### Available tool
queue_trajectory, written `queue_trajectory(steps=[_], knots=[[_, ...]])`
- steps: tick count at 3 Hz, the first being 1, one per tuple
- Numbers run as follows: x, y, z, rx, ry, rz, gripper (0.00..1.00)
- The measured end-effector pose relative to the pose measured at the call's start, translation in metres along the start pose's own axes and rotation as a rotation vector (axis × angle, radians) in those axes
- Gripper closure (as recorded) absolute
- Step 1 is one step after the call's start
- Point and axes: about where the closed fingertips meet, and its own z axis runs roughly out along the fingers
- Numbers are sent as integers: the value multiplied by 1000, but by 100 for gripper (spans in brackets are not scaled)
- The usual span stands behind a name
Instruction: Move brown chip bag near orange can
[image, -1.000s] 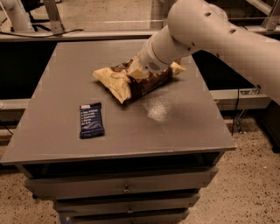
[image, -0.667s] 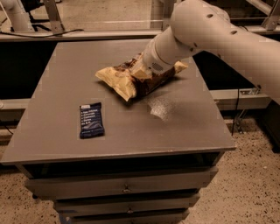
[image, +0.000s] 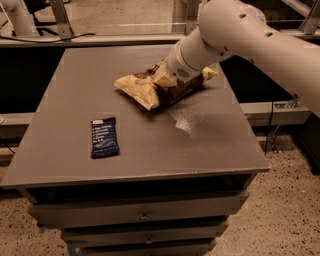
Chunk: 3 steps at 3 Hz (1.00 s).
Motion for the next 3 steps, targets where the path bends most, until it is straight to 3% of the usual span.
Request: queue_trajectory(steps=[3], knots=[[-23, -12, -33, 62, -101, -1, 13]])
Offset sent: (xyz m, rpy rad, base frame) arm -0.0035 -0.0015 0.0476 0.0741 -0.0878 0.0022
